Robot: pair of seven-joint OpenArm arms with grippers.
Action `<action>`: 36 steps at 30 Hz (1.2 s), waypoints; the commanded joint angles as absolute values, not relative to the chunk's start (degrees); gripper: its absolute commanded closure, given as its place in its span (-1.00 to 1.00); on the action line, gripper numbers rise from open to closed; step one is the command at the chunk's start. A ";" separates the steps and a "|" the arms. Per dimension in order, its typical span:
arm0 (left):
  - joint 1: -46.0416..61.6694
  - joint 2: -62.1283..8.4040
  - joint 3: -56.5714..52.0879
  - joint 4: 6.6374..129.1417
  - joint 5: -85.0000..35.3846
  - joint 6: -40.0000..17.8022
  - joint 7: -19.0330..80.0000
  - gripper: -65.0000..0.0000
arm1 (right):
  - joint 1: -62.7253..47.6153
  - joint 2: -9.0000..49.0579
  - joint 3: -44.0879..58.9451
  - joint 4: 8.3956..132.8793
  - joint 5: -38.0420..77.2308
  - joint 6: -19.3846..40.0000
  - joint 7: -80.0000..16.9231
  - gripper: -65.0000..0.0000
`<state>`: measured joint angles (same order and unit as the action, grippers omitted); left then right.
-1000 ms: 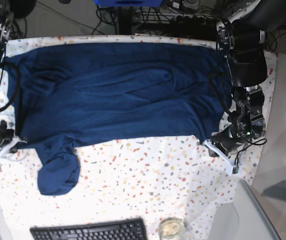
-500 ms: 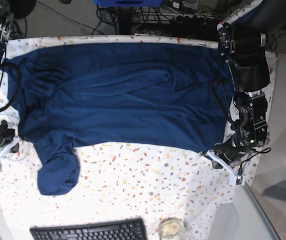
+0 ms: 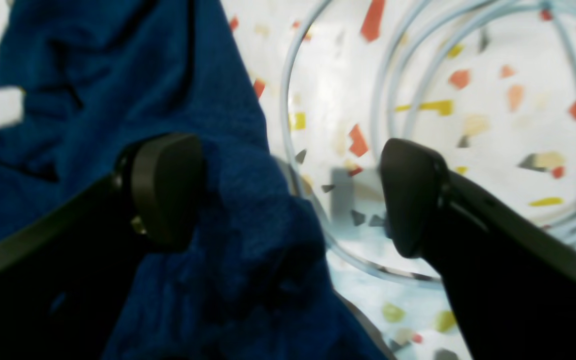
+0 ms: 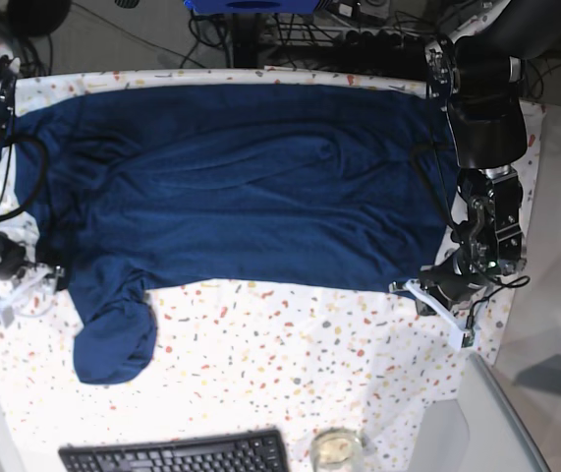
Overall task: Layout the t-shirt on the table in an organized manner, then fold the t-shirt properly
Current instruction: 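Regrasp the shirt's folded side edge with both grippers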
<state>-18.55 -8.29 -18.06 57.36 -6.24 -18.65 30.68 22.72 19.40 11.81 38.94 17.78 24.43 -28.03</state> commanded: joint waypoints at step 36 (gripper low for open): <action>-21.58 -9.54 -18.33 61.76 -7.16 -19.03 29.58 1.00 | 22.90 20.44 8.22 47.69 18.42 24.66 -23.60 1.00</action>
